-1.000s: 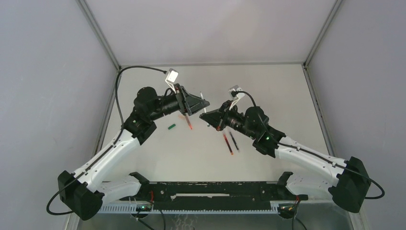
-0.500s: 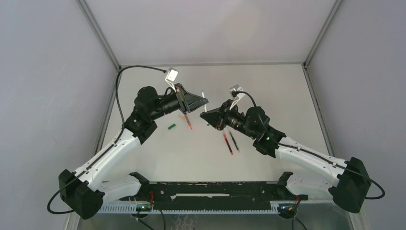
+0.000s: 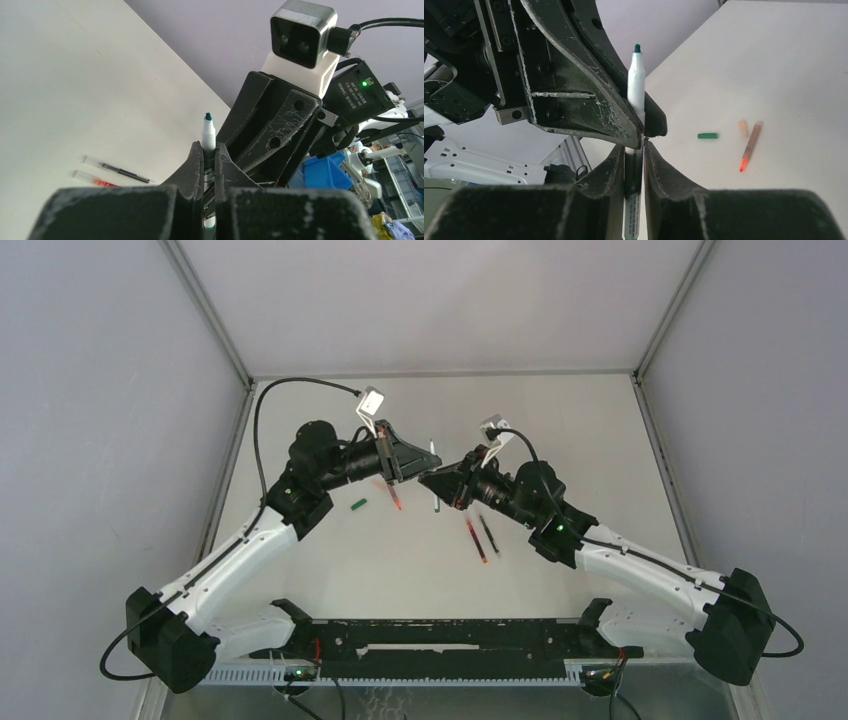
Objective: Insert the pens into the pen caps
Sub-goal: Adjust the pen, then insert the pen cap onto the pen.
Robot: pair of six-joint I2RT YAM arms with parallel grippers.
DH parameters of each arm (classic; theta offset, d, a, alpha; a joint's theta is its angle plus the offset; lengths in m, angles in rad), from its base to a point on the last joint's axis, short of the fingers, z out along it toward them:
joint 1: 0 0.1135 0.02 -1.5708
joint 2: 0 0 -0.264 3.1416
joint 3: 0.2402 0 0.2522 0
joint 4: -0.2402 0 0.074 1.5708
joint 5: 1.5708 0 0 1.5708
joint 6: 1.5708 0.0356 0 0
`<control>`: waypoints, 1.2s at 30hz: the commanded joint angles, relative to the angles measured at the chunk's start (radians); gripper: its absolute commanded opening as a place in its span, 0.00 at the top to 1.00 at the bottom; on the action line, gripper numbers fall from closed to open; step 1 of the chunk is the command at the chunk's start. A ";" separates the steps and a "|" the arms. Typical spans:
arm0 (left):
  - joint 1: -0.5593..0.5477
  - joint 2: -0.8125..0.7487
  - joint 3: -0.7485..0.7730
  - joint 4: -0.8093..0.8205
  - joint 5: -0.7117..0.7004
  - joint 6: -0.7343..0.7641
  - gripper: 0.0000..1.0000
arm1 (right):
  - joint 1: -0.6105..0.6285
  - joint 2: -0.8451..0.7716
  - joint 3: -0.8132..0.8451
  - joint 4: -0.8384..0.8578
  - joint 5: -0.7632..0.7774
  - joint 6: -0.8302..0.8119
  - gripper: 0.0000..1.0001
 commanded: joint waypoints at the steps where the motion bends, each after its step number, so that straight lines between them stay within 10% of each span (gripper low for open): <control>1: -0.010 -0.006 0.063 -0.007 0.040 0.028 1.00 | -0.008 -0.016 0.043 0.047 0.004 0.002 0.78; 4: -0.010 -0.004 0.065 -0.023 0.031 0.037 0.97 | -0.009 -0.016 0.043 0.040 0.003 0.000 0.90; 12: 0.034 -0.029 0.101 -0.216 -0.114 0.130 0.45 | -0.006 -0.027 0.043 -0.060 0.062 -0.033 1.00; 22: 0.129 0.052 0.107 -0.657 -0.687 0.357 0.33 | -0.008 -0.080 -0.015 -0.198 0.198 -0.090 1.00; 36: 0.135 0.464 0.187 -0.728 -0.869 0.424 0.29 | -0.016 -0.153 -0.059 -0.274 0.180 -0.149 1.00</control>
